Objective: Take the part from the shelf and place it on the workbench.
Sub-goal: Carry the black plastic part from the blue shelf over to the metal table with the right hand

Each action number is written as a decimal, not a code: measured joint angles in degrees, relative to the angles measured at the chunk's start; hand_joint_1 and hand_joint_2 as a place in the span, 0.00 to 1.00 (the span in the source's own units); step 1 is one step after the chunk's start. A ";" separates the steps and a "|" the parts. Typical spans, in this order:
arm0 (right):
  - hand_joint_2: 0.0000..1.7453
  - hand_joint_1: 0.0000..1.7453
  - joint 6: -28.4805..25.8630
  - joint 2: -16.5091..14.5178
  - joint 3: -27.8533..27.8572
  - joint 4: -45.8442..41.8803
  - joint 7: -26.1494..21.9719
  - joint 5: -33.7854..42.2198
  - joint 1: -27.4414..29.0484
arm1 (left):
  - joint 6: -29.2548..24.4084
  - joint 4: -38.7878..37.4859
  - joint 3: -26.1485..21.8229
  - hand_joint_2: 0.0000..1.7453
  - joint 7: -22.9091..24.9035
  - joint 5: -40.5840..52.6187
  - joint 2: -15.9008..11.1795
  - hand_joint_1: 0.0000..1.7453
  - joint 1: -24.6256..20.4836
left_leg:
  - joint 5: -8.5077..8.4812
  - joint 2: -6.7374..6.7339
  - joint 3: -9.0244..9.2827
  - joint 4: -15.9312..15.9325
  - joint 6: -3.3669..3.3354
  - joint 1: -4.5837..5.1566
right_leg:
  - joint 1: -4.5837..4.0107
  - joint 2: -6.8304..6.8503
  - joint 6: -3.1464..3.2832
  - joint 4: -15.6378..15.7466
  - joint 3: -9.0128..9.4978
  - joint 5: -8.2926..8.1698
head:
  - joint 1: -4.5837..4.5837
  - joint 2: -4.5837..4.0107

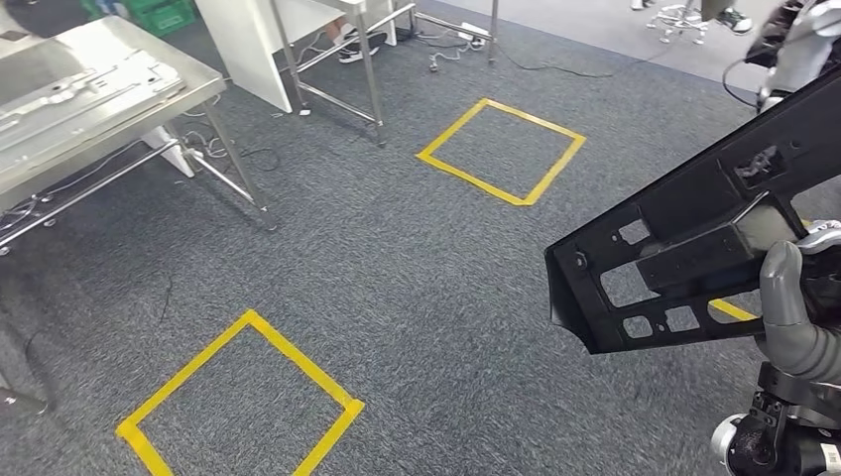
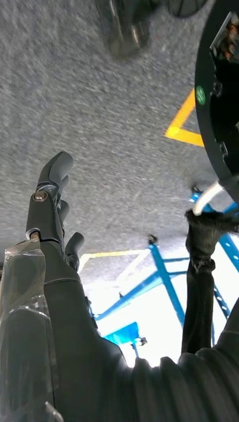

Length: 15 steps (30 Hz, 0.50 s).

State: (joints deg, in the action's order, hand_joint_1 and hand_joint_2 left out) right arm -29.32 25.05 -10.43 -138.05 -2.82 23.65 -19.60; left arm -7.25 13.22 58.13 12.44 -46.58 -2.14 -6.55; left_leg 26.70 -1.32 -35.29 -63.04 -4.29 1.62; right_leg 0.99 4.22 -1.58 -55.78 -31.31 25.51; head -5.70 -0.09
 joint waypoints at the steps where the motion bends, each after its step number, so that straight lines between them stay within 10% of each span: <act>1: 1.00 1.00 0.02 -0.01 0.00 0.00 0.00 0.00 0.00 | 0.01 0.00 0.00 1.00 -0.01 -0.22 -0.05 0.00 -0.05 | -2.10 -1.71 1.74 4.42 -0.65 0.66 | -0.05 0.64 -0.10 0.14 0.41 0.20 | 0.00 -0.01; 3: 1.00 1.00 0.07 -0.01 0.00 0.02 0.01 0.01 0.05 | 0.04 0.00 -0.02 1.00 -0.02 -0.78 -0.17 0.00 -0.29 | -3.74 -4.11 3.39 9.09 -1.44 1.69 | 0.04 1.83 -0.40 0.49 0.82 0.47 | 0.00 -0.01; 6: 1.00 1.00 0.15 0.01 0.00 0.14 0.04 0.02 0.10 | 0.01 -0.01 -0.03 1.00 0.01 -0.95 -0.33 0.00 -0.26 | -4.07 -2.26 4.30 10.57 -1.52 1.68 | 0.17 2.64 -1.14 0.56 1.43 0.97 | 0.01 0.00; 8: 1.00 1.00 0.28 0.09 0.03 0.21 0.03 0.01 0.18 | -0.07 -0.02 -0.02 1.00 0.12 -0.62 -0.36 0.00 -0.19 | -4.66 -0.68 5.42 11.56 -1.59 1.13 | 0.17 -0.33 -1.48 -2.82 0.28 2.91 | 0.03 0.00; 11: 1.00 1.00 0.38 0.31 0.07 0.26 0.02 0.03 0.69 | -0.23 -0.02 -0.01 1.00 0.28 -0.40 -0.31 0.00 -0.45 | -4.69 1.79 5.75 11.66 -1.66 0.76 | 0.27 -3.75 -1.86 -14.44 -6.18 7.36 | 0.05 0.00; 13: 1.00 1.00 0.44 0.34 0.07 0.28 0.04 0.11 0.97 | -0.25 -0.02 -0.01 1.00 0.49 -0.35 -0.22 0.00 -0.40 | -4.50 3.76 6.03 11.57 -1.52 0.60 | 0.36 -3.92 -2.15 -15.98 -8.14 6.06 | 0.05 0.00; 15: 1.00 1.00 0.51 0.38 0.07 0.28 0.04 0.17 1.03 | -0.25 -0.02 -0.01 1.00 0.67 -0.27 -0.15 0.00 -0.21 | -3.96 5.72 6.50 11.18 -1.03 0.26 | 0.67 -5.26 -2.61 -8.60 -5.51 0.89 | 0.05 -0.02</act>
State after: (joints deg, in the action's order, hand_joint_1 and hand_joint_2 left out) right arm -28.81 25.43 -10.36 -137.76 -2.78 23.82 -18.57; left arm -7.50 13.20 58.12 13.11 -46.86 -2.29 -6.76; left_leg 22.74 4.40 -28.80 -51.86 -5.33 1.88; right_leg 1.66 -1.04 -4.20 -64.38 -36.81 26.41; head -5.65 -0.10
